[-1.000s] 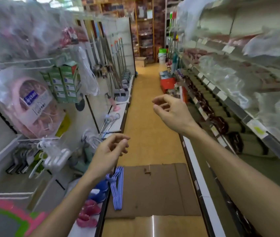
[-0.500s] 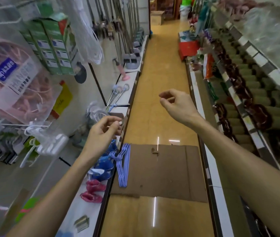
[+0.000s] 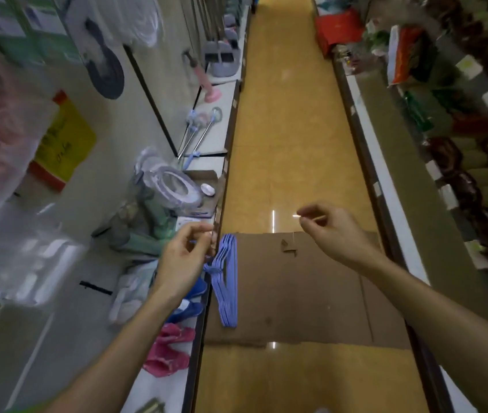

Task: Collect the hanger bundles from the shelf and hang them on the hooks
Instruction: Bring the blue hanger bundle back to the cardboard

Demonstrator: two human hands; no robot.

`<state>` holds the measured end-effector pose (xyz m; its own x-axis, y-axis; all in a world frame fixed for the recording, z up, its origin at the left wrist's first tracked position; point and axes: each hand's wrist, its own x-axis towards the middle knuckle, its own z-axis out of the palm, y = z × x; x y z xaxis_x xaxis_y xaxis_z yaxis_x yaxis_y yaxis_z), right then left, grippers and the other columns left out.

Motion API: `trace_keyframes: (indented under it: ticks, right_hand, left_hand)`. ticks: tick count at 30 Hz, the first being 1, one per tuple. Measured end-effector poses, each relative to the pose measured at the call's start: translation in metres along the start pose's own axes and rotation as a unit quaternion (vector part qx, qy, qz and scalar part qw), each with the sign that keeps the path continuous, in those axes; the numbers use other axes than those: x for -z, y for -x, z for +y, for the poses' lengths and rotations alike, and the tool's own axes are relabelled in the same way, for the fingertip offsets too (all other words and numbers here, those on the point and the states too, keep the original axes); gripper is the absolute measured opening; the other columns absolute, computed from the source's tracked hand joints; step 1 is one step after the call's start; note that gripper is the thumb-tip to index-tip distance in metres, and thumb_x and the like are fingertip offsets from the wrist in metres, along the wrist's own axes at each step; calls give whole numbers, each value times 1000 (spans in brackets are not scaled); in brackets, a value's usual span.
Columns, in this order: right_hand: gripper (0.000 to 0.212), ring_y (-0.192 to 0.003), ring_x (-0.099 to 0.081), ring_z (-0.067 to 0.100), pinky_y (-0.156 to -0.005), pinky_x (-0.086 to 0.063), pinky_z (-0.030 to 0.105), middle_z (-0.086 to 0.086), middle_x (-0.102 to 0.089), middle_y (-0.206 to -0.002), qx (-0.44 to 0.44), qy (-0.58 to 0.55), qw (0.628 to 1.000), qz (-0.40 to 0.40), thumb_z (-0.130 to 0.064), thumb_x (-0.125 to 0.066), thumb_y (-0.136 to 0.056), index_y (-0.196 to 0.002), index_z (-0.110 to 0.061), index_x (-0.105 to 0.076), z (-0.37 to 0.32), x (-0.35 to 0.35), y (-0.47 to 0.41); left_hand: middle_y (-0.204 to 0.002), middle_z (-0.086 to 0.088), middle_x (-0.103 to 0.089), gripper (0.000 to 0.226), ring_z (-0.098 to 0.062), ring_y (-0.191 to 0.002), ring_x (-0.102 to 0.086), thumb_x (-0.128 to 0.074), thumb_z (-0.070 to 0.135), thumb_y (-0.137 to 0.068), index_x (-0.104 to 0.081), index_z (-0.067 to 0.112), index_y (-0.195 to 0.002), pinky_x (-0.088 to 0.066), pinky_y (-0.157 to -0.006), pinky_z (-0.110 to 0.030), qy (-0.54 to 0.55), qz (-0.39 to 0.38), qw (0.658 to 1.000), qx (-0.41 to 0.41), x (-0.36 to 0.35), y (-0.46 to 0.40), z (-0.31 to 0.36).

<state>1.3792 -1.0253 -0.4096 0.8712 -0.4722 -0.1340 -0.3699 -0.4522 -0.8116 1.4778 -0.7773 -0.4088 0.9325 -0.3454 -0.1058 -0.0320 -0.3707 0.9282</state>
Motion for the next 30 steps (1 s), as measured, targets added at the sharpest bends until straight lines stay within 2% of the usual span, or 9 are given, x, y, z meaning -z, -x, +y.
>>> trace_keyframes:
  ticks: [3,7,11,13,15,18,22,26,30]
  right_hand:
    - [16,-91,-64,4,-79,-57,23,-12,-66,-99,-33,-11,999,-19,-20,-60,-97,-111,-22,-67,73,-66,-21]
    - [15,-96,-62,7,-79,-54,24,-11,-65,-101,-61,-8,995,-74,-23,-58,-98,-110,-28,-65,169,-150,-50]
    - [13,-92,-64,12,-80,-57,31,-3,-66,-98,-80,-25,992,-96,-18,-57,-98,-106,-23,-66,248,-229,-81]
    - [15,-91,-65,13,-79,-57,32,-1,-67,-97,-88,-28,990,-105,-17,-57,-97,-108,-21,-67,284,-269,-96]
    - [15,-91,-65,15,-84,-58,37,-1,-68,-96,-97,-27,988,-114,-16,-57,-97,-107,-20,-68,318,-307,-110]
    - [14,-91,-66,18,-87,-56,39,0,-69,-92,-104,-28,986,-131,-15,-57,-96,-104,-19,-68,363,-360,-127]
    - [13,-83,-64,19,-76,-52,33,3,-68,-87,-100,-29,984,-145,-13,-56,-96,-102,-18,-66,405,-414,-148]
    - [9,-75,-63,18,-74,-53,36,2,-66,-77,-116,-68,979,-152,-11,-60,-92,-95,-18,-65,438,-478,-172]
    - [21,-70,-58,18,-70,-48,38,4,-62,-75,-149,-164,954,-201,-13,-70,-89,-107,-10,-60,450,-551,-184]
  left_hand:
    - [-84,2,-67,15,-3,-64,-64,-53,5,-99,-65,15,-100,-51,-61,-18,-26,-7,999,20,-6,-25,-86]
    - [-86,0,-66,20,-7,-66,-67,-55,7,-98,-63,25,-95,-54,-68,-28,-62,3,997,41,-14,-56,-198]
    - [-84,-2,-66,18,-10,-65,-66,-56,8,-98,-63,24,-94,-48,-62,-24,-95,26,994,47,-29,-96,-297]
    - [-81,0,-65,13,-11,-67,-65,-57,10,-96,-64,21,-97,-46,-59,-24,-167,12,985,27,-37,-117,-344]
    - [-86,-1,-65,12,-17,-74,-62,-59,11,-94,-65,19,-100,-49,-67,-33,-269,-17,962,-36,-42,-136,-387]
    - [-94,-1,-65,12,-20,-82,-60,-62,13,-91,-65,18,-102,-45,-76,-33,-379,-52,919,-98,-50,-161,-438]
    - [-94,-9,-65,17,-31,-89,-62,-57,21,-91,-67,15,-103,-47,-81,-40,-480,-51,861,-161,-56,-190,-478]
    - [-95,-3,-65,30,-33,-93,-61,-44,33,-85,-68,22,-100,-47,-79,-44,-567,-48,790,-227,-64,-209,-492]
    - [-99,0,-65,31,-31,-94,-62,-42,35,-84,-68,27,-100,-42,-76,-39,-596,-38,759,-259,-65,-213,-494]
